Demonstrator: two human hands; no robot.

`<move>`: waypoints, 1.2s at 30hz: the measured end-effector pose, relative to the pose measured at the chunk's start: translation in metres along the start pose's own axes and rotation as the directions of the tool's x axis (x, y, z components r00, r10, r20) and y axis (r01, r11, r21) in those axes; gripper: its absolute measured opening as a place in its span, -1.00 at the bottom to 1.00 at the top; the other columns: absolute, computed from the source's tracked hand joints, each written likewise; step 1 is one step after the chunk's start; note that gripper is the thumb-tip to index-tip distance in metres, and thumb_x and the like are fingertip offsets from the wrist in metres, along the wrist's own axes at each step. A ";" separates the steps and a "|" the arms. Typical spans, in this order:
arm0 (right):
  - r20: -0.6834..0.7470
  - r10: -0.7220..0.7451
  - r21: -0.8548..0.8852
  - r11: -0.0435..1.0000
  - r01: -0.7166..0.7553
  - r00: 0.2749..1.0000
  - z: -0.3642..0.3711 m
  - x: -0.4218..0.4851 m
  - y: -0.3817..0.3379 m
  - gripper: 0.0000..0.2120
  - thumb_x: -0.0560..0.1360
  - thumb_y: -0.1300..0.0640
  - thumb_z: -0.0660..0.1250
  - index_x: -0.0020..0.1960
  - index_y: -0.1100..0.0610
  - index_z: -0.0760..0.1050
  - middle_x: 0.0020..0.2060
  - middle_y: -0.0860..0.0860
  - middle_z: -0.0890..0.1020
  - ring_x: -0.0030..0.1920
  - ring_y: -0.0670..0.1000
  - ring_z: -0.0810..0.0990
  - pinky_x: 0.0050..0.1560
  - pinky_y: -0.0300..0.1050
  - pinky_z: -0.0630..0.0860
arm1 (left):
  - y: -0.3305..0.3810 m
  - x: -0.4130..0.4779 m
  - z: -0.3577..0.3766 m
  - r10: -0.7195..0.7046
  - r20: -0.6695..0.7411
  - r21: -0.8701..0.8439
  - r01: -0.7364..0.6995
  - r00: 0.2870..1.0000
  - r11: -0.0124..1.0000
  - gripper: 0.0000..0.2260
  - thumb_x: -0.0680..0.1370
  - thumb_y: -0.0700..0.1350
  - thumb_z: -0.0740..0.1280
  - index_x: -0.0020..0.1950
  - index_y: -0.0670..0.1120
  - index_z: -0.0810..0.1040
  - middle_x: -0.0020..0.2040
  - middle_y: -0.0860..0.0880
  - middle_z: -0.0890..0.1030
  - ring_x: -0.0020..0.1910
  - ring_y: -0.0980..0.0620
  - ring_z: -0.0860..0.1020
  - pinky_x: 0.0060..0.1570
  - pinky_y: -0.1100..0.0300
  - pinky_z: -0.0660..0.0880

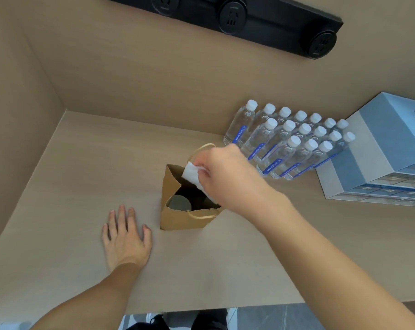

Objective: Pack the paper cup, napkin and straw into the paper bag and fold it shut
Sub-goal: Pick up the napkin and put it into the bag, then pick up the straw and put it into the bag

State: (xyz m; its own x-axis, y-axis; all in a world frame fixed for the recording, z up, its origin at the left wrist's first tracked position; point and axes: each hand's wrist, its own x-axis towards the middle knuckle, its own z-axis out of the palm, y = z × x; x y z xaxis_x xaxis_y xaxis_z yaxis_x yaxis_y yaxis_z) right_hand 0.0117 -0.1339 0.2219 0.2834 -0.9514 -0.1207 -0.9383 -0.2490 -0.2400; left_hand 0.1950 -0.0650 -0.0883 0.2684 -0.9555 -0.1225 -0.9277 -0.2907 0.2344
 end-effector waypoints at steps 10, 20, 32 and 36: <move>0.192 0.100 -0.096 0.992 -0.083 0.976 0.040 0.024 -0.016 -0.88 0.49 0.38 0.28 -0.03 0.22 0.53 -0.40 0.04 0.26 -0.37 0.12 0.38 -0.40 -0.09 0.35 | 0.001 0.000 -0.002 -0.002 0.007 0.006 0.002 1.000 1.000 -0.39 0.57 0.18 -0.02 0.55 -0.08 0.25 0.59 -0.12 0.24 0.59 -0.14 0.12 0.52 -0.12 0.09; 0.191 0.088 -0.101 0.992 -0.070 0.978 0.020 0.007 -0.020 -0.83 0.45 0.37 0.25 -0.18 0.13 0.38 -0.40 0.05 0.28 -0.44 0.07 0.33 -0.42 -0.13 0.35 | 0.001 -0.001 -0.006 0.003 0.010 0.003 -0.003 1.000 1.000 -0.38 0.56 0.18 -0.04 0.56 -0.08 0.24 0.60 -0.12 0.21 0.59 -0.15 0.10 0.52 -0.11 0.07; 0.043 0.596 0.066 0.799 -0.597 0.802 0.063 -0.033 0.158 -0.84 0.37 0.34 0.22 -0.13 0.35 0.55 -0.24 0.30 0.61 -0.15 0.28 0.52 -0.06 0.06 0.61 | 0.007 -0.003 -0.010 -0.005 0.003 -0.026 0.005 1.000 1.000 -0.40 0.53 0.13 0.02 0.51 -0.11 0.30 0.58 -0.14 0.26 0.57 -0.17 0.13 0.51 -0.14 0.07; 0.136 0.772 0.041 0.622 -0.782 0.621 0.131 -0.058 0.209 -0.67 0.45 0.23 0.30 0.20 0.31 0.49 0.12 0.26 0.60 0.19 0.28 0.54 0.15 0.02 0.54 | 0.010 -0.006 -0.012 -0.004 0.000 -0.031 0.004 1.000 1.000 -0.41 0.53 0.11 0.03 0.51 -0.12 0.30 0.57 -0.16 0.27 0.57 -0.19 0.13 0.51 -0.15 0.06</move>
State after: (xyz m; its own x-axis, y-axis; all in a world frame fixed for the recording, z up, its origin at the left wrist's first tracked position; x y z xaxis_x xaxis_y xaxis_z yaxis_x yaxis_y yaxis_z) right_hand -0.1752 -0.1069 0.0521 -0.5211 -0.7586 -0.3911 -0.7972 0.5963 -0.0944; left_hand 0.1874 -0.0631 -0.0735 0.2721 -0.9543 -0.1234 -0.9180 -0.2959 0.2639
